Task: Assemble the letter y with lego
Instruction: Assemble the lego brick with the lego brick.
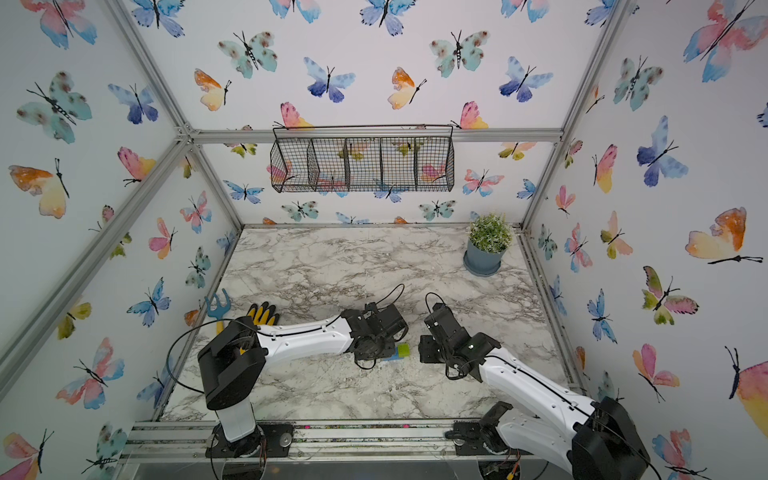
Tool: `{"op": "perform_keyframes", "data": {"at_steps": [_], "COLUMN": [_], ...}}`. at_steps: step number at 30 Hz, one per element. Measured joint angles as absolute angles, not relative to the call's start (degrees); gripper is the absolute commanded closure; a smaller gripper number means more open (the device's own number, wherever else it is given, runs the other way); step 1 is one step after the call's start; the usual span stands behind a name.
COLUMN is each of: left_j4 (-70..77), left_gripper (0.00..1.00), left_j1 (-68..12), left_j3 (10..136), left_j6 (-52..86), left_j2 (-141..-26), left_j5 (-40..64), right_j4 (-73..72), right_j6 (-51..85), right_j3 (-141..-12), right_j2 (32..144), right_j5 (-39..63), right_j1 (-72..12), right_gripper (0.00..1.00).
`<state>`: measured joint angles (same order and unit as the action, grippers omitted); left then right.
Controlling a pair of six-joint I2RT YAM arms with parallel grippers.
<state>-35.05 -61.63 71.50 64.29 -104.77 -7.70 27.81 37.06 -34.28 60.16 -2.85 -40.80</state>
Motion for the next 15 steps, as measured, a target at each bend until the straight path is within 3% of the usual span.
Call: {"op": "perform_keyframes", "data": {"at_steps": [15], "left_j4": [-32.9], "left_gripper": [1.00], "left_j1": [-61.6], "left_j3": [69.2], "left_j6": [64.6], "left_j2": [-103.4], "left_j5": [-7.9], "right_j4": [27.8], "right_j6": [37.0], "right_j3": [-34.2], "right_j2": [60.2], "right_j5": [-2.8], "right_j1": [-40.8], "right_gripper": [0.45]}}
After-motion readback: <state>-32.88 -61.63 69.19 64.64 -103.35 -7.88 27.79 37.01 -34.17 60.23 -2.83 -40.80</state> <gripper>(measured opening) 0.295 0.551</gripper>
